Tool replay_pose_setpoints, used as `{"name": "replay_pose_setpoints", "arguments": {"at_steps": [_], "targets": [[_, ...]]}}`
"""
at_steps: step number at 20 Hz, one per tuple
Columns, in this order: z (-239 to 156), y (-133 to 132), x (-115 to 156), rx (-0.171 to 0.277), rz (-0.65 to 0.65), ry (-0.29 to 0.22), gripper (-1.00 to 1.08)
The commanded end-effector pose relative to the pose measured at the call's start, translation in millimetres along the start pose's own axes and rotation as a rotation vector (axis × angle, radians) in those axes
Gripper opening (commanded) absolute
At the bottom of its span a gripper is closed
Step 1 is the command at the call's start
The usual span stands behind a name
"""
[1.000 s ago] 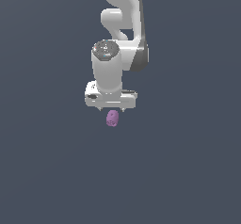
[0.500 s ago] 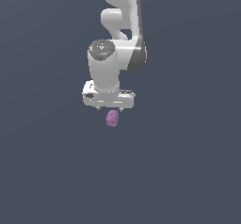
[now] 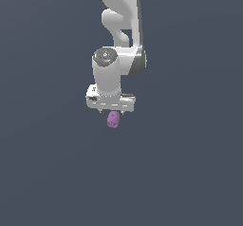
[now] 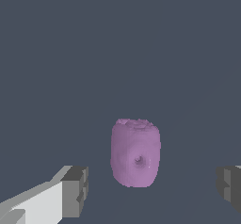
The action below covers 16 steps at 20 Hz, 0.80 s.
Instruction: Pick up the object and move it to a goal position.
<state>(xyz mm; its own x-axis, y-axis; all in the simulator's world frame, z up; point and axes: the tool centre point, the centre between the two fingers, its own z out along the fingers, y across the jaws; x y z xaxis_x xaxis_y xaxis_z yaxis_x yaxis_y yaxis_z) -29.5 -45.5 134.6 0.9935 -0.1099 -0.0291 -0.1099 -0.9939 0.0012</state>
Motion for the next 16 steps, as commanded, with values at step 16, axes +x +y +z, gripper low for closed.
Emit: {"name": "replay_pose_setpoints", "arguments": {"at_steps": [16], "targets": [[35,-1,-15,0.002,0.042,0.027,1.00]]}}
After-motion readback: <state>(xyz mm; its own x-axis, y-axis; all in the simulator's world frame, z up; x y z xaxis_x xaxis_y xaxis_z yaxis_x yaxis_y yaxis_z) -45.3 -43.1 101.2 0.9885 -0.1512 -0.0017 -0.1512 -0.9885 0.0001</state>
